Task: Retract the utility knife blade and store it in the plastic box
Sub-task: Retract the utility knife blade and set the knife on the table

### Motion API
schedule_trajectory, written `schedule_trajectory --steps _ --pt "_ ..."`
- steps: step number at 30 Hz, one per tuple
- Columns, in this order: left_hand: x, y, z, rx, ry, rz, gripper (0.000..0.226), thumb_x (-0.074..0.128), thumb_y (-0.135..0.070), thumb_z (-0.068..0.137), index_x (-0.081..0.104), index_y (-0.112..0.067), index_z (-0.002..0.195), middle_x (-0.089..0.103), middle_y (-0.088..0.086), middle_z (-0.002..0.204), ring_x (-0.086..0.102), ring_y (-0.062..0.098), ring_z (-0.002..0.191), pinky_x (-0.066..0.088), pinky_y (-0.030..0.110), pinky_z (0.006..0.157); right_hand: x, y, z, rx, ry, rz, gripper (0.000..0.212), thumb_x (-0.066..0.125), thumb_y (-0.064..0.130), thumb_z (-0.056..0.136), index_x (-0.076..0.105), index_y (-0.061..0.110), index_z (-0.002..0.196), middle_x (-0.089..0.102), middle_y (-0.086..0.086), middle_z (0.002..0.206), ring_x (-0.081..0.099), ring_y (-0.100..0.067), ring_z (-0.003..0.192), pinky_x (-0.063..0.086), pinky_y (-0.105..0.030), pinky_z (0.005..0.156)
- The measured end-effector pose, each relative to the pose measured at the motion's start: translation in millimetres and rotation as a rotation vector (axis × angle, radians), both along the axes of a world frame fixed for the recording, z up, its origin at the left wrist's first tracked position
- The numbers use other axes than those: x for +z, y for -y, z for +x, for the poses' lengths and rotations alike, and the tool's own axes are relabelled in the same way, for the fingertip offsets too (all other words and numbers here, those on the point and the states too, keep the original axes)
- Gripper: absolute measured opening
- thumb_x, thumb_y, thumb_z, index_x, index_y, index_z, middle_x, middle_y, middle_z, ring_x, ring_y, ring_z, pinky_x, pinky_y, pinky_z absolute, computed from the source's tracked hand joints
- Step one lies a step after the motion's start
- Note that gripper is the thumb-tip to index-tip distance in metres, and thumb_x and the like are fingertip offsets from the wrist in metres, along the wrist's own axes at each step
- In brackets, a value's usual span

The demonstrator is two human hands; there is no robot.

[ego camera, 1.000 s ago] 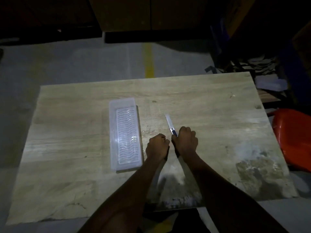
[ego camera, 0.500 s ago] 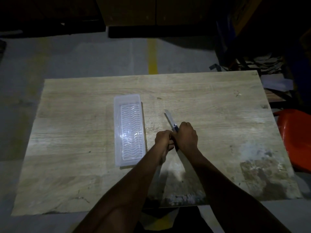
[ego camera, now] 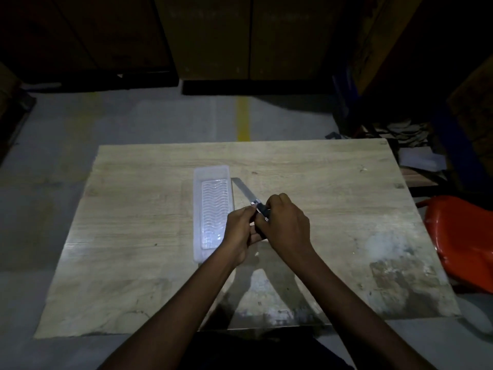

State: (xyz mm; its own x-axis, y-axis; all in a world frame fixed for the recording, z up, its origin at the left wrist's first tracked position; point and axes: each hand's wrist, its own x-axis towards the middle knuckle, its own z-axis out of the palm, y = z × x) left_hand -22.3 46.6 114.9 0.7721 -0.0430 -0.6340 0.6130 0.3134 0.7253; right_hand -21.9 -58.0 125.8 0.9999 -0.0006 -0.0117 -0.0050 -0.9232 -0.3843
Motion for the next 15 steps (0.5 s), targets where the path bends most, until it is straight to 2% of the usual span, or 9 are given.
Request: schedule_trajectory --steps 3,5,7,9,11,15 --pt "19.0 -7.6 -8.8 -0.003 0.064 0.028 0.029 0.047 -0.018 0.096 0.07 -0.002 0.095 0.076 0.008 0.075 0.072 0.023 0.062 0.06 0.032 0.062 18.6 1.1 -13.7 -0.048 -0.031 0.114 0.031 0.052 0.048 0.087 0.052 0.017 0.085 0.059 0.0 0.087 0.054 -0.024 0.071 0.037 -0.031 0.059" --pt "27.8 -12.6 -11.2 0.009 0.106 0.041 0.029 0.048 -0.017 0.095 0.071 0.0 0.096 0.075 0.015 0.084 0.073 0.031 0.067 0.061 0.035 0.063 25.9 4.6 -19.8 -0.133 -0.133 0.305 0.039 0.047 0.058 0.084 0.05 0.02 0.08 0.065 0.002 0.078 0.06 -0.023 0.067 0.047 -0.034 0.062" --pt "33.5 -17.2 -12.2 0.019 0.144 0.054 0.029 0.048 -0.016 0.095 0.071 0.002 0.097 0.074 0.019 0.09 0.073 0.035 0.069 0.062 0.036 0.065 32.1 8.9 -21.5 -0.212 -0.335 0.564 0.044 0.043 0.059 0.084 0.058 0.018 0.077 0.071 -0.006 0.069 0.068 -0.026 0.059 0.057 -0.043 0.063" --pt "37.6 -20.1 -12.9 0.025 0.173 0.057 0.031 0.048 -0.016 0.095 0.07 0.005 0.101 0.074 0.023 0.095 0.074 0.036 0.071 0.062 0.036 0.065 39.9 13.1 -21.5 -0.243 -0.608 0.749 0.059 0.038 0.061 0.087 0.066 0.009 0.076 0.073 -0.016 0.068 0.07 -0.03 0.057 0.055 -0.042 0.06" --pt "40.3 -21.9 -13.9 0.017 0.199 0.06 0.03 0.049 -0.016 0.094 0.071 0.003 0.099 0.074 0.021 0.093 0.074 0.036 0.07 0.062 0.035 0.064 48.2 15.1 -20.2 -0.194 -0.775 0.769 0.075 0.035 0.067 0.085 0.068 0.001 0.075 0.074 -0.023 0.073 0.07 -0.033 0.061 0.056 -0.038 0.062" --pt "43.0 -24.2 -14.4 0.003 0.23 0.09 0.028 0.048 -0.015 0.094 0.074 -0.006 0.088 0.073 0.016 0.086 0.074 0.034 0.07 0.061 0.034 0.063 61.7 10.8 -12.0 -0.116 -0.795 0.702 0.084 0.035 0.074 0.081 0.068 -0.004 0.077 0.073 -0.027 0.075 0.07 -0.034 0.061 0.056 -0.038 0.064"
